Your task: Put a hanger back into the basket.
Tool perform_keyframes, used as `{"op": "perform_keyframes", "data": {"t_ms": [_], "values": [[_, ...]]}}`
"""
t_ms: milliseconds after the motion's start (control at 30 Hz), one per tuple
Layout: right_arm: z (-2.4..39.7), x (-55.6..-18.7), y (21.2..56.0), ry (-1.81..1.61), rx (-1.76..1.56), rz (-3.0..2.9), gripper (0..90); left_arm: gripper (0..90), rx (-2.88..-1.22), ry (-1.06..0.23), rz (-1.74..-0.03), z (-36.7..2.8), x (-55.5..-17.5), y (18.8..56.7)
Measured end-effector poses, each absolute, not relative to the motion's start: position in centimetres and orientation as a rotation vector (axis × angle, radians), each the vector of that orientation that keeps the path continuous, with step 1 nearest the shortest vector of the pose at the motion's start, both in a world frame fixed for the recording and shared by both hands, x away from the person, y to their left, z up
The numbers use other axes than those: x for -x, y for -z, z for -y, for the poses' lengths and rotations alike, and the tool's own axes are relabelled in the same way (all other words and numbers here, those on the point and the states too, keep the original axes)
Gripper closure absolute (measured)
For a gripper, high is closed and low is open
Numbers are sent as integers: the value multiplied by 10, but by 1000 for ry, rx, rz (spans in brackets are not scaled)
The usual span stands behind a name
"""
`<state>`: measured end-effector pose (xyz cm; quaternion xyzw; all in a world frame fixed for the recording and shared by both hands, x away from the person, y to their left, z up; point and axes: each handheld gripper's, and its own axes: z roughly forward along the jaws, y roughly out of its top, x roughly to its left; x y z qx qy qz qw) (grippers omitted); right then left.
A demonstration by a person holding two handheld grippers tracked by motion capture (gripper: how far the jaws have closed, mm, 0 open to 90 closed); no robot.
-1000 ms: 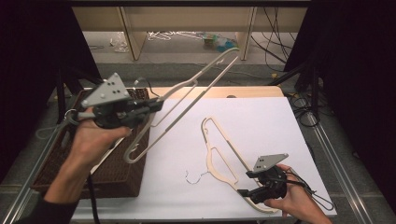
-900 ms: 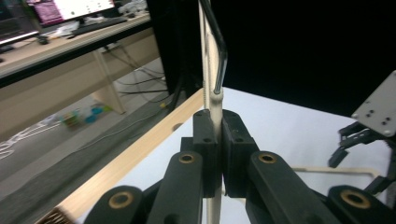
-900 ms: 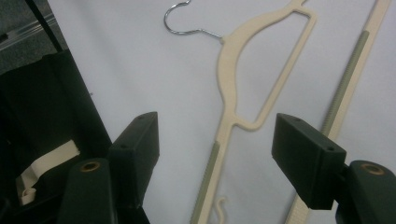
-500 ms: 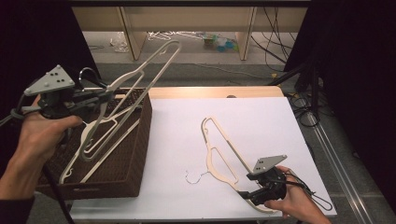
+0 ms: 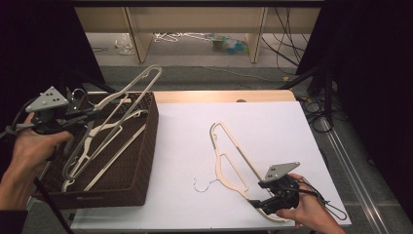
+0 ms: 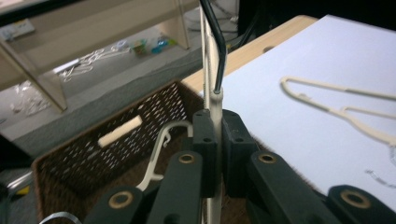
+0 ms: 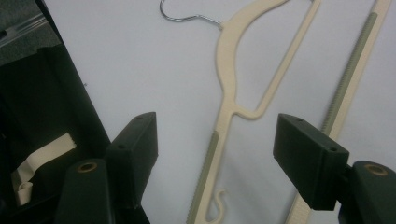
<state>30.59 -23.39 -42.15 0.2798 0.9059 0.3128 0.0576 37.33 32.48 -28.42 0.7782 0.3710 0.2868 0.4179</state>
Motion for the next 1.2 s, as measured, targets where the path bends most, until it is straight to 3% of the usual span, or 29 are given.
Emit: {"op": "perform_keyframes", "data": {"t_ms": [500,967,1200], "values": [[235,-306,422,-930,-848,-2758,312,857,-2083,-661,-979,-358,-383,332],[235,-307,423,-940,-863,-2740,301,855,-2084,-575,-1025,-353,-404,369],[236,-307,424,-929,-852,-2758,301,830,-2090,-599,-1078,-356,-415,379]]}}
